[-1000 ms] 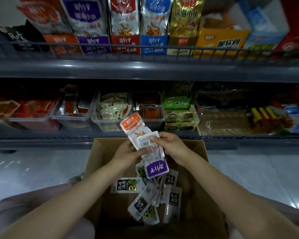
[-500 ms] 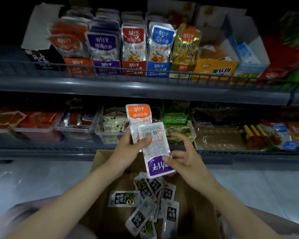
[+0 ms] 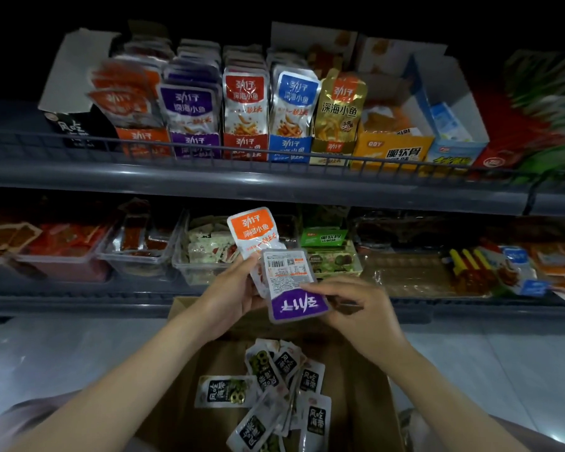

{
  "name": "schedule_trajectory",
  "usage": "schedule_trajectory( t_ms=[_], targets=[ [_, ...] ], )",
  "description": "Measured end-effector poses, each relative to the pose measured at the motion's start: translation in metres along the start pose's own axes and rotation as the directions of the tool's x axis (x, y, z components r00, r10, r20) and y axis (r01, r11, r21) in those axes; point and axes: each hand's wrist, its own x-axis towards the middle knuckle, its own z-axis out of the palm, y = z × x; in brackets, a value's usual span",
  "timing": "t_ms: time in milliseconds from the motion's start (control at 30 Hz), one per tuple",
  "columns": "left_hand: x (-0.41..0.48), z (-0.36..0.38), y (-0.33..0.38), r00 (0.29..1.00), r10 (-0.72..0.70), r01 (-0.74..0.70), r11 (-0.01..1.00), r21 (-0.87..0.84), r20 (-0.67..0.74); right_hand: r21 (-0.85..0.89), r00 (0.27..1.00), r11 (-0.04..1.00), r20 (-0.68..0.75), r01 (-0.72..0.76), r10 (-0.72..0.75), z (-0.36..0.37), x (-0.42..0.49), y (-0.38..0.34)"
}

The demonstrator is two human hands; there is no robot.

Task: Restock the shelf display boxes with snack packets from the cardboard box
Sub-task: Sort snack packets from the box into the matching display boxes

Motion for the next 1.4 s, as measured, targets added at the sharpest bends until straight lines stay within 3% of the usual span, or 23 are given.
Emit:
schedule_trajectory(
  t_ms=[100, 167, 267, 433, 733, 933, 1100, 1267, 1400],
  targets=[
    [-0.001, 0.0, 0.0, 1.0, 0.001, -0.003, 0.998, 0.07, 0.029, 0.191, 0.97, 0.978, -0.209, -0.085, 0.125, -0.004, 0.006, -0.008],
    [-0.006, 0.002, -0.002, 0.998, -0.008, -0.005, 0.98, 0.201, 0.061, 0.336, 0.937, 0.919, -0.201, -0.208, 0.285, -0.005, 0.012, -0.008],
    [-0.013, 0.009, -0.004, 0.98, -0.09, 0.034, 0.952, 0.303, 0.175, 0.346, 0.9, 0.872, -0.141, -0.346, 0.413, 0.0, 0.016, -0.001],
    [-0.016, 0.017, -0.001, 0.971, 0.006, -0.096, 0.924, 0.371, 0.237, 0.322, 0.894, 0.879, -0.16, -0.353, 0.418, 0.008, 0.024, 0.006],
    [-0.007, 0.013, 0.012, 0.974, 0.127, -0.196, 0.889, 0.414, 0.189, 0.348, 0.915, 0.868, -0.057, -0.356, 0.398, -0.001, 0.044, -0.002],
    [-0.001, 0.007, 0.054, 0.936, 0.343, -0.341, 0.833, 0.437, 0.076, 0.437, 0.886, 0.839, -0.17, -0.325, 0.432, -0.021, 0.068, -0.013],
    [-0.001, -0.011, 0.11, 0.87, 0.493, -0.43, 0.781, 0.453, -0.026, 0.453, 0.901, 0.872, -0.275, -0.186, 0.335, -0.037, 0.115, -0.046],
    [-0.009, -0.052, 0.142, 0.789, 0.584, -0.49, 0.785, 0.38, -0.188, 0.306, 0.923, 0.948, -0.382, 0.087, 0.038, -0.025, 0.176, -0.09],
    [-0.016, -0.086, 0.145, 0.75, 0.574, -0.486, 0.816, 0.314, -0.329, 0.129, 0.935, 0.959, -0.287, 0.253, -0.208, 0.005, 0.218, -0.117]
  ],
)
